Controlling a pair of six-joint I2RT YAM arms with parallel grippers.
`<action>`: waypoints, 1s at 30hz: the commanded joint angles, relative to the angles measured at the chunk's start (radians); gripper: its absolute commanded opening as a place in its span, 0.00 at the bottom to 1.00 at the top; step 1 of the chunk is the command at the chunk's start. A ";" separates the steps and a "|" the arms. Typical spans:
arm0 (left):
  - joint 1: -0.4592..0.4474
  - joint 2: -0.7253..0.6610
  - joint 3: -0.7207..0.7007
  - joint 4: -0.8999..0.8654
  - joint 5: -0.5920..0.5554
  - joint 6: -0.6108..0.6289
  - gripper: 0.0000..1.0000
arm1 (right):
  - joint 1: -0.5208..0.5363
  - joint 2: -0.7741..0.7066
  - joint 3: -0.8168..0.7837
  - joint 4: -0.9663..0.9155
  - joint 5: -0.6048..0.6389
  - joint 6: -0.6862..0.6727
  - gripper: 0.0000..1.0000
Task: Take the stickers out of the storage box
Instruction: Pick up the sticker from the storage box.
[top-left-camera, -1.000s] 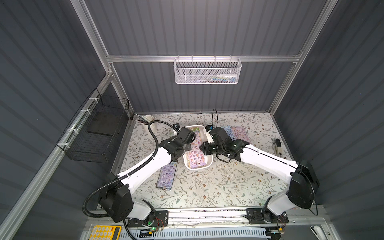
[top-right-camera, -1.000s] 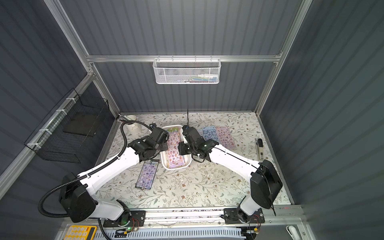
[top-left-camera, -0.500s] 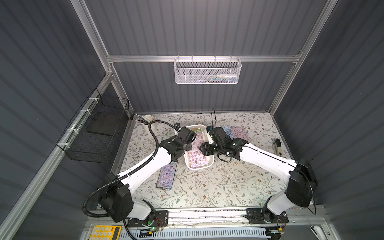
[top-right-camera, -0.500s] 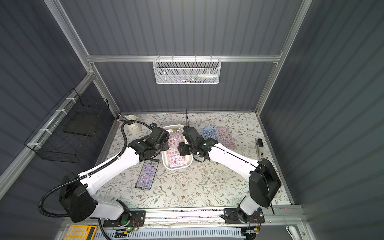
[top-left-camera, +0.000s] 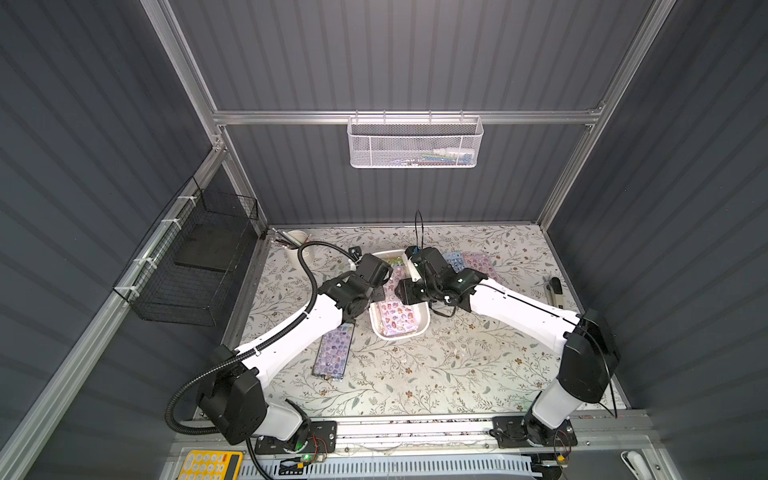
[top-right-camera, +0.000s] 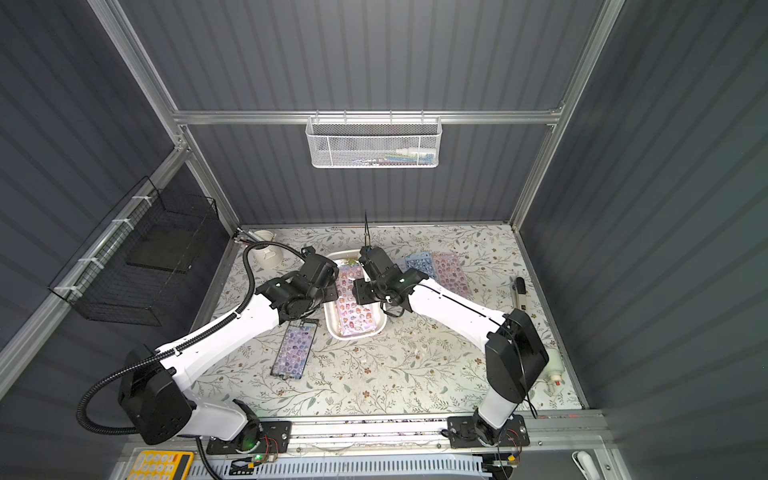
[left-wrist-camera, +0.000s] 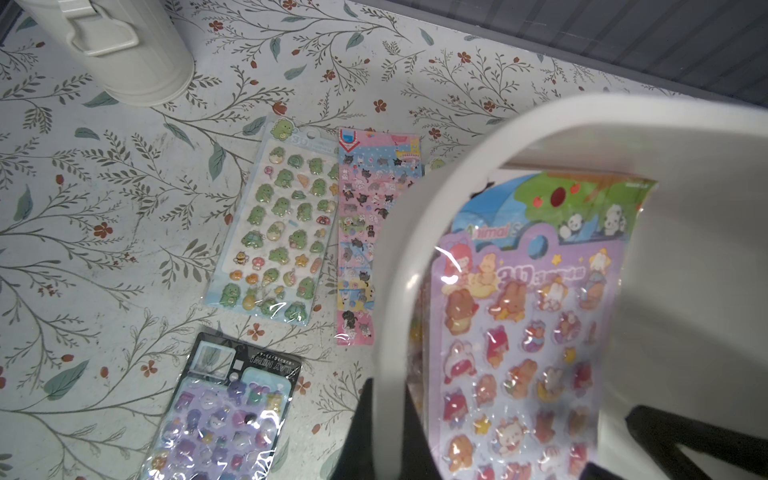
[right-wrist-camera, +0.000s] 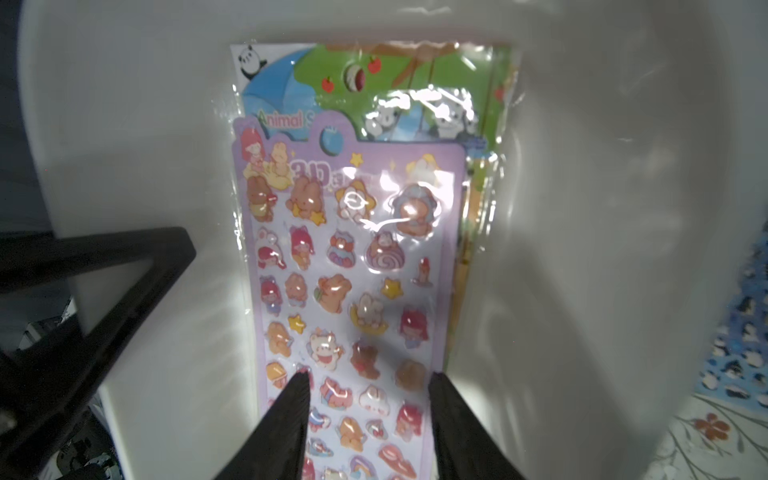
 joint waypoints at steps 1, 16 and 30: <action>0.004 0.008 0.010 0.033 0.012 0.004 0.00 | -0.017 0.037 0.050 -0.021 -0.001 -0.017 0.49; 0.005 0.017 0.015 0.040 0.023 0.007 0.00 | -0.047 0.123 0.096 -0.016 -0.045 -0.019 0.53; 0.004 0.016 0.017 0.041 0.027 0.007 0.00 | -0.052 0.161 0.120 -0.024 -0.043 -0.028 0.62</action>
